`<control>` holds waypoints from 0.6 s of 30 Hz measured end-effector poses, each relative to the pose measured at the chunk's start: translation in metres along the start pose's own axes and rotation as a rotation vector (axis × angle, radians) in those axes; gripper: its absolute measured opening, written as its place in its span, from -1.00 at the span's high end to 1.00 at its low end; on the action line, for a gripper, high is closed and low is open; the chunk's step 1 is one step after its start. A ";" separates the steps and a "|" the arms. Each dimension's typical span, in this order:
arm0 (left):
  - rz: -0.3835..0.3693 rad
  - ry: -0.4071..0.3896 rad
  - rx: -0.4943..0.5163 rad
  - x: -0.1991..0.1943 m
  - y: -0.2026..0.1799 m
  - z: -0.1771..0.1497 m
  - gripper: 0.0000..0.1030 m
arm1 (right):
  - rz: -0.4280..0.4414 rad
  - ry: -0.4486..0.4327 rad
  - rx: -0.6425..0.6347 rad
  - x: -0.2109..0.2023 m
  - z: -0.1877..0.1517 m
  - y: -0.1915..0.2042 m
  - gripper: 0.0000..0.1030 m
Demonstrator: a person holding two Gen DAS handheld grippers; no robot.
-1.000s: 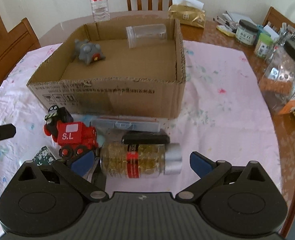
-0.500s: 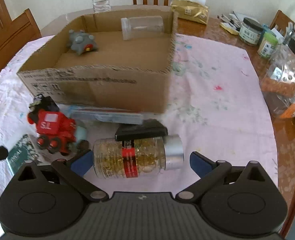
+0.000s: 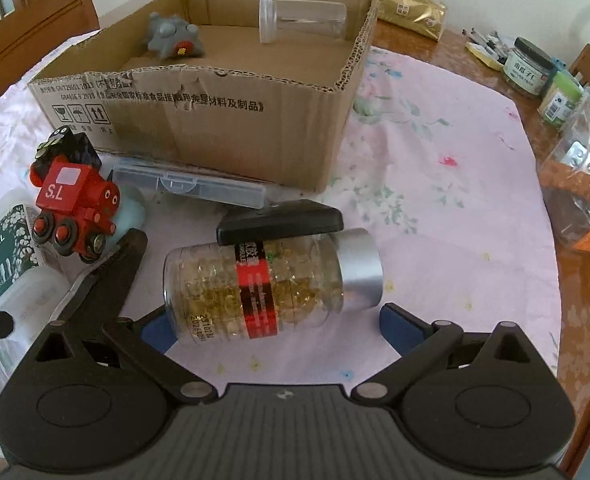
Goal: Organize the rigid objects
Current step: 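Move the left tool to the white MEDICAL container while the right tool approaches the amber capsule jar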
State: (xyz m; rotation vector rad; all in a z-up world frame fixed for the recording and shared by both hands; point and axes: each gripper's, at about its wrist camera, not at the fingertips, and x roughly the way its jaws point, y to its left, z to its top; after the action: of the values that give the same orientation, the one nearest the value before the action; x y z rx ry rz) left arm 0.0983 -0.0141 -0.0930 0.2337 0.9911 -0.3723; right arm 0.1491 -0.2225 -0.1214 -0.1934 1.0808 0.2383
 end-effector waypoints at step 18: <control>0.058 0.028 -0.132 0.026 0.030 -0.007 -0.99 | 0.007 -0.077 -0.010 -0.004 -0.014 -0.001 -1.00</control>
State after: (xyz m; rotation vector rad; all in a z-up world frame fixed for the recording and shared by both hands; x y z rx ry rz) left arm 0.1183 0.0104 -0.1180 0.1480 1.0304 -0.2499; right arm 0.1355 -0.2278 -0.1241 -0.1880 1.0037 0.2558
